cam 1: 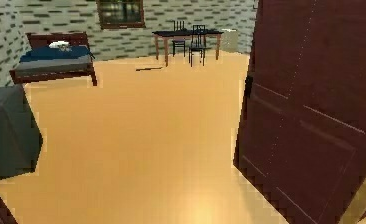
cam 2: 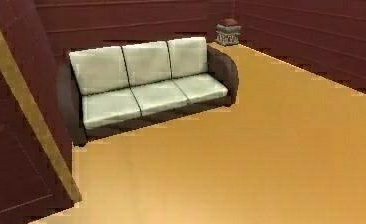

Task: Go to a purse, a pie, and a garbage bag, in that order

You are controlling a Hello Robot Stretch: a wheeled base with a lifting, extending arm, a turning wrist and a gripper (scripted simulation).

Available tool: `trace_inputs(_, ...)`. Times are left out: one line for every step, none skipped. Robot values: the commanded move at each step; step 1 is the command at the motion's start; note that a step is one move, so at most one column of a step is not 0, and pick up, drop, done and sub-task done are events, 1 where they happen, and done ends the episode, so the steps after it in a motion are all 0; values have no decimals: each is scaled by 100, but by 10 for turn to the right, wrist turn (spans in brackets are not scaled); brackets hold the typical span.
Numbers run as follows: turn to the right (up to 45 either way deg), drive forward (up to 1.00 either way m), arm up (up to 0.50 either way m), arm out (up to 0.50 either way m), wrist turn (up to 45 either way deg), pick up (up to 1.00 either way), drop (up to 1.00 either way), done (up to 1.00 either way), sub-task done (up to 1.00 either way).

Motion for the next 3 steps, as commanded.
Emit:
trace_inputs(-150, 0, 0, 0, 0, 0, 0, 0, 0)
trace_inputs(0, 100, 0, 0, 0, 0, 0, 0, 0)
trace_inputs(0, 100, 0, 0, 0, 0, 0, 0, 0)
